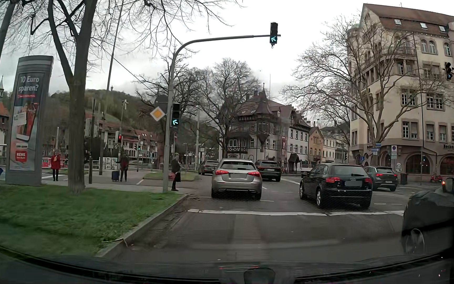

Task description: Follow the waypoints while adhering to traffic rules and regulations

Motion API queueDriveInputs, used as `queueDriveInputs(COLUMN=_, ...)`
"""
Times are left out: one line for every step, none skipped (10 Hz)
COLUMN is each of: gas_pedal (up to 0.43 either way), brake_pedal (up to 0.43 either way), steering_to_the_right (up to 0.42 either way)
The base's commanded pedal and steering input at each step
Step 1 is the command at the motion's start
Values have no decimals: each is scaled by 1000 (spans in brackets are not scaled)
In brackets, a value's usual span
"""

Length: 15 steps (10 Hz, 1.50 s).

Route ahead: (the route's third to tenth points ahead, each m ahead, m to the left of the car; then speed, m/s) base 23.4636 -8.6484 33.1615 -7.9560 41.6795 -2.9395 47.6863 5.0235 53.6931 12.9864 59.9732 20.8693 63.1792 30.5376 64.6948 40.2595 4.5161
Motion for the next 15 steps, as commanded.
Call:
queueDriveInputs(gas_pedal=378, brake_pedal=0, steering_to_the_right=6)
queueDriveInputs(gas_pedal=378, brake_pedal=0, steering_to_the_right=3)
queueDriveInputs(gas_pedal=378, brake_pedal=0, steering_to_the_right=2)
queueDriveInputs(gas_pedal=370, brake_pedal=0, steering_to_the_right=1)
queueDriveInputs(gas_pedal=370, brake_pedal=0, steering_to_the_right=1)
queueDriveInputs(gas_pedal=370, brake_pedal=0, steering_to_the_right=1)
queueDriveInputs(gas_pedal=370, brake_pedal=0, steering_to_the_right=1)
queueDriveInputs(gas_pedal=358, brake_pedal=0, steering_to_the_right=1)
queueDriveInputs(gas_pedal=358, brake_pedal=0, steering_to_the_right=1)
queueDriveInputs(gas_pedal=339, brake_pedal=0, steering_to_the_right=1)
queueDriveInputs(gas_pedal=339, brake_pedal=0, steering_to_the_right=1)
queueDriveInputs(gas_pedal=331, brake_pedal=0, steering_to_the_right=1)
queueDriveInputs(gas_pedal=319, brake_pedal=0, steering_to_the_right=1)
queueDriveInputs(gas_pedal=319, brake_pedal=0, steering_to_the_right=1)
queueDriveInputs(gas_pedal=280, brake_pedal=0, steering_to_the_right=-3)
